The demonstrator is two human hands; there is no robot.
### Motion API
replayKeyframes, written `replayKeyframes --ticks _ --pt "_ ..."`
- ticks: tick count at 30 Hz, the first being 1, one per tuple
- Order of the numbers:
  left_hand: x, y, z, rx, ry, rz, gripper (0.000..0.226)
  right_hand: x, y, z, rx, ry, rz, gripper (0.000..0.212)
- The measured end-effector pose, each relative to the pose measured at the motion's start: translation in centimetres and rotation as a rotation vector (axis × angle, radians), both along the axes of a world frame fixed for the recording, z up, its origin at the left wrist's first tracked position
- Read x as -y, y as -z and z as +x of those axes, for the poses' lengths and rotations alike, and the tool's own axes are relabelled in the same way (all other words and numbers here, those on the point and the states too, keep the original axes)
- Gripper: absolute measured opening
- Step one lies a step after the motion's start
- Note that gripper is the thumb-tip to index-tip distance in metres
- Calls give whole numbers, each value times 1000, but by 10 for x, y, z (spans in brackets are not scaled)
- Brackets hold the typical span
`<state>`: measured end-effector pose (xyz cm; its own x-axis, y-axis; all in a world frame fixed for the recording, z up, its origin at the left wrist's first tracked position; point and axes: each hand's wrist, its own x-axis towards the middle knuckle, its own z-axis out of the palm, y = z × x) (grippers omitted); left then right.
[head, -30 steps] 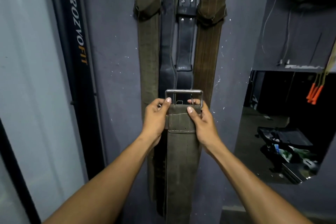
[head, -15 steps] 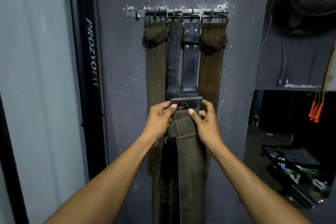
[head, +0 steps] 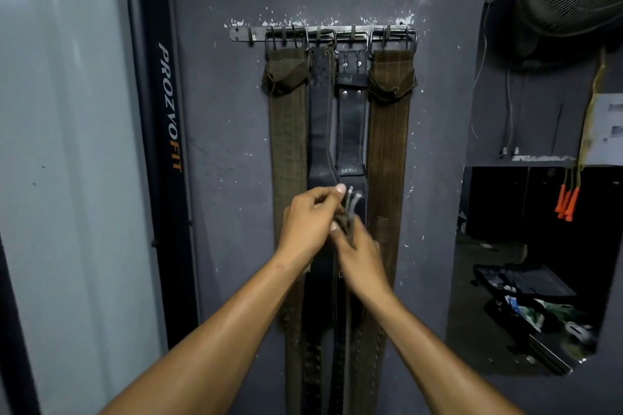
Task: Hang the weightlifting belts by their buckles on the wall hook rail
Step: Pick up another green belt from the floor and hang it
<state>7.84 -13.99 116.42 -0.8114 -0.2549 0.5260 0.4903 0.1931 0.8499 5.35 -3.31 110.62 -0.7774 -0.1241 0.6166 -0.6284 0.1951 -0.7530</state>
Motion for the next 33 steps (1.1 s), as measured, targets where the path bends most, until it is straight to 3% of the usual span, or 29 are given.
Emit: replayKeyframes --ticks 2,4,7,10,13,16,19,25,29,33 --pt "6 3 3 70 159 109 31 -1 4 -8 75 -104 -239 22" --pt "12 15 3 39 216 208 21 -2 9 -13 125 -152 -384 24" --pt "25 33 -1 -9 -8 242 18 -2 8 -18 164 -204 -452 24" --pt "36 40 1 137 -79 128 40 -5 -3 -18 218 -314 -447 29" --pt "42 38 8 311 153 132 59 -10 -19 -19 278 -370 -383 41" --pt "44 36 9 235 374 261 32 -16 -25 -26 346 -404 -246 47" --pt "43 30 4 99 269 320 15 -17 -18 -32 372 -432 -115 46" --pt "38 33 -5 54 251 236 24 -14 1 -34 135 -225 -134 20" --pt "31 27 -8 45 308 335 24 -17 -6 -30 -87 -189 -109 31" --pt "21 24 -11 5 422 309 27 -20 -18 -36 -83 -122 -229 23"
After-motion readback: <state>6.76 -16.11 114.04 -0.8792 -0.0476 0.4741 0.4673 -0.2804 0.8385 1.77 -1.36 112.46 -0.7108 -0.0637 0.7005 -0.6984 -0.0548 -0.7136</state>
